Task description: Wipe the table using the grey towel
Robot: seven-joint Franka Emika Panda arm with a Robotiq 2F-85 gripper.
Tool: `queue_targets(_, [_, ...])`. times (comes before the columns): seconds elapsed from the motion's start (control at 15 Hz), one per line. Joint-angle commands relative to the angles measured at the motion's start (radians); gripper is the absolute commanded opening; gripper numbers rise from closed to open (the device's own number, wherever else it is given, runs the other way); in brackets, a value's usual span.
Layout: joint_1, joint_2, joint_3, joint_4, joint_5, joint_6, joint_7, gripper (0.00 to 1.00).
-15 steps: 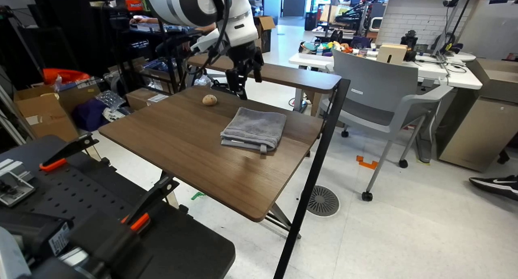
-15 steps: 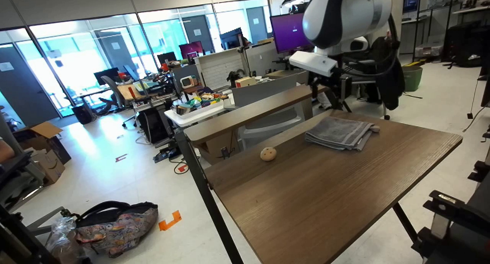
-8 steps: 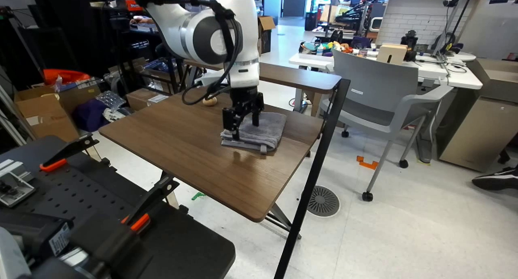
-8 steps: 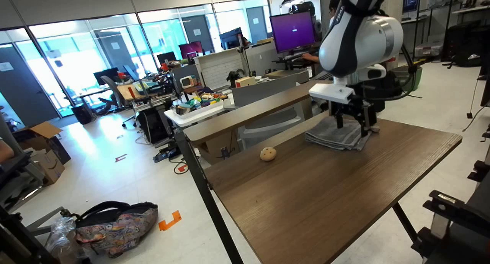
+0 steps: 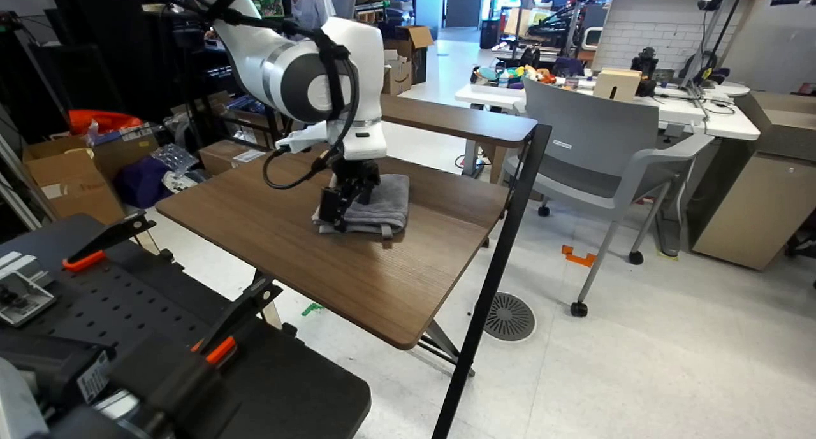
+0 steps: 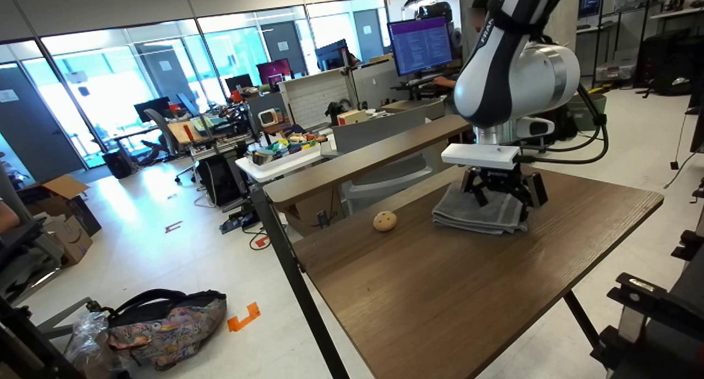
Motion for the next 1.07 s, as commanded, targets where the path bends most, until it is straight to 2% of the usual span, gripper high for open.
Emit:
queue_targets(0.0, [0.051,-0.102,0.056,-0.207,-0.006,0.03,-0.105,1.0])
queue_targets(0.33, [0.189,-0.147,0.119,-0.339,-0.026,0.019,-0.154,1.0])
queue_targets(0.53, [0.278,-0.127,0.126,-0.319,-0.079,-0.023,-0.162,1.0])
queue_targets(0.73, [0.362,-0.096,0.113,-0.273,-0.155,-0.011,-0.172,1.0])
queue_targets(1.0, [0.379,-0.103,0.074,-0.242,-0.208,-0.015,-0.175,1.0])
